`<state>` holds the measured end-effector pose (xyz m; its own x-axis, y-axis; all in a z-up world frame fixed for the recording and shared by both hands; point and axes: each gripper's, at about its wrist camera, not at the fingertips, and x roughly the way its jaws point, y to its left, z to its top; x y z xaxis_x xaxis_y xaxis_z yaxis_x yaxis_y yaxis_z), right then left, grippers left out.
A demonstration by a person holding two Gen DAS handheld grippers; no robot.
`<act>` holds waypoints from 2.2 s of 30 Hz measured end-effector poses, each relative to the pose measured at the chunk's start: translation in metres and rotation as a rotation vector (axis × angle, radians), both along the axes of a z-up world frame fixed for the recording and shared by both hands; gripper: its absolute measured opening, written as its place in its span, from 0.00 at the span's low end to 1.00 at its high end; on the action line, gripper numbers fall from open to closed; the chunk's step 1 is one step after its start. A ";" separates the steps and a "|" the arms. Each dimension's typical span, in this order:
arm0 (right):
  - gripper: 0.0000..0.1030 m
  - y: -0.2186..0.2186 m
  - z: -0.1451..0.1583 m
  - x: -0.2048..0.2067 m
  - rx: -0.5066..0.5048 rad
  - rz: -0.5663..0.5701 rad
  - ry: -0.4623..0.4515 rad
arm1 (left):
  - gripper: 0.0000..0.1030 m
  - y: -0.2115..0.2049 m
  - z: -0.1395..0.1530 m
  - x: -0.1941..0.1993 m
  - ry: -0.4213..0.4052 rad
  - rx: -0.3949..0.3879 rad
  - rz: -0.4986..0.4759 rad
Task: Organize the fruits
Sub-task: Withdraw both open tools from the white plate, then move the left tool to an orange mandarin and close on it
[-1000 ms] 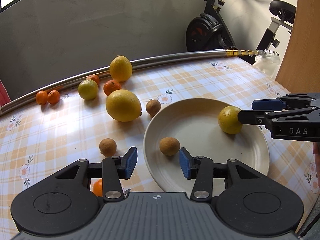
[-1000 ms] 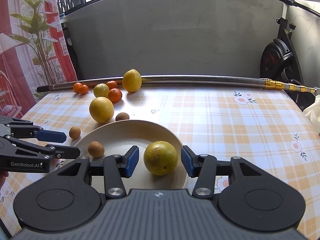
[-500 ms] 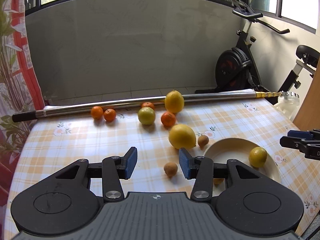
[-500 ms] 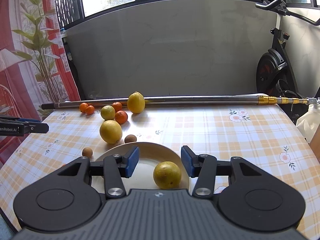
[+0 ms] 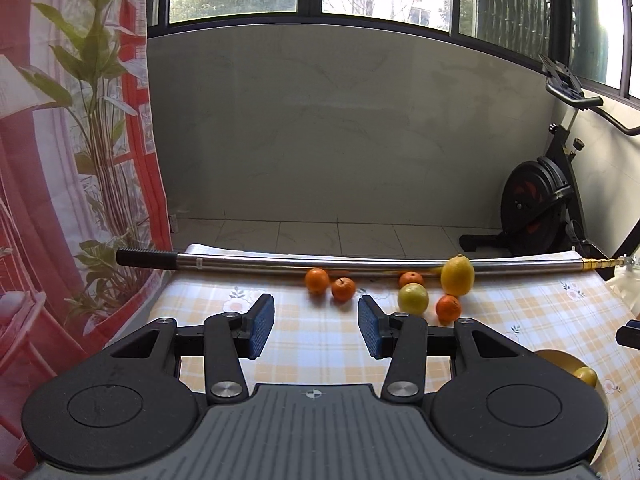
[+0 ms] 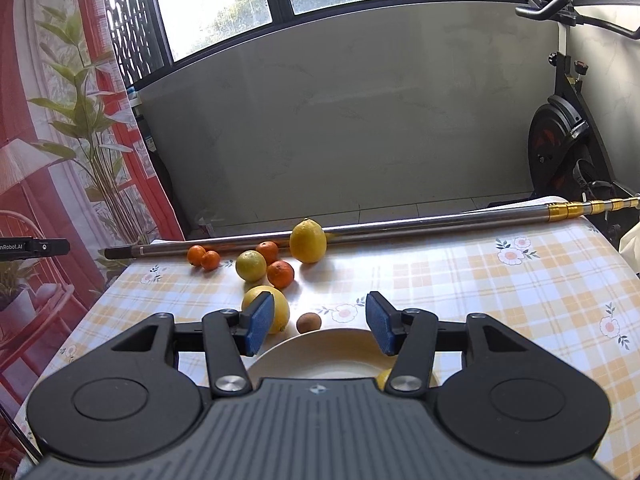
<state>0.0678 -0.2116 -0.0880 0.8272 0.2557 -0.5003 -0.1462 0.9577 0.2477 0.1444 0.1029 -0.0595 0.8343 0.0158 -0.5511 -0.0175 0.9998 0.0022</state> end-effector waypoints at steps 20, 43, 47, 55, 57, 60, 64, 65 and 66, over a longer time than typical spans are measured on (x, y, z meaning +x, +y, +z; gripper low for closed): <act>0.52 0.048 -0.034 0.069 -0.098 0.023 0.123 | 0.47 0.040 -0.042 0.042 0.053 -0.015 0.034; 0.46 0.043 -0.046 0.112 -0.051 -0.018 0.173 | 0.47 0.000 -0.075 0.116 0.017 -0.031 -0.069; 0.46 0.039 -0.047 0.115 -0.031 -0.024 0.172 | 0.46 -0.014 -0.088 0.136 0.006 -0.022 -0.104; 0.46 0.032 -0.051 0.114 -0.022 -0.024 0.180 | 0.41 -0.040 -0.128 0.177 0.047 0.056 -0.140; 0.46 0.030 -0.053 0.114 -0.017 -0.025 0.183 | 0.41 -0.039 -0.136 0.186 0.067 0.044 -0.137; 0.46 0.026 -0.056 0.114 -0.011 -0.029 0.188 | 0.39 -0.036 -0.145 0.195 0.087 0.006 -0.132; 0.46 0.023 -0.061 0.116 0.005 -0.034 0.201 | 0.37 -0.034 -0.154 0.202 0.102 -0.008 -0.129; 0.46 0.022 -0.062 0.116 0.008 -0.034 0.204 | 0.36 -0.033 -0.156 0.204 0.106 -0.007 -0.128; 0.46 0.022 -0.063 0.116 0.010 -0.034 0.205 | 0.34 -0.033 -0.157 0.206 0.111 -0.007 -0.125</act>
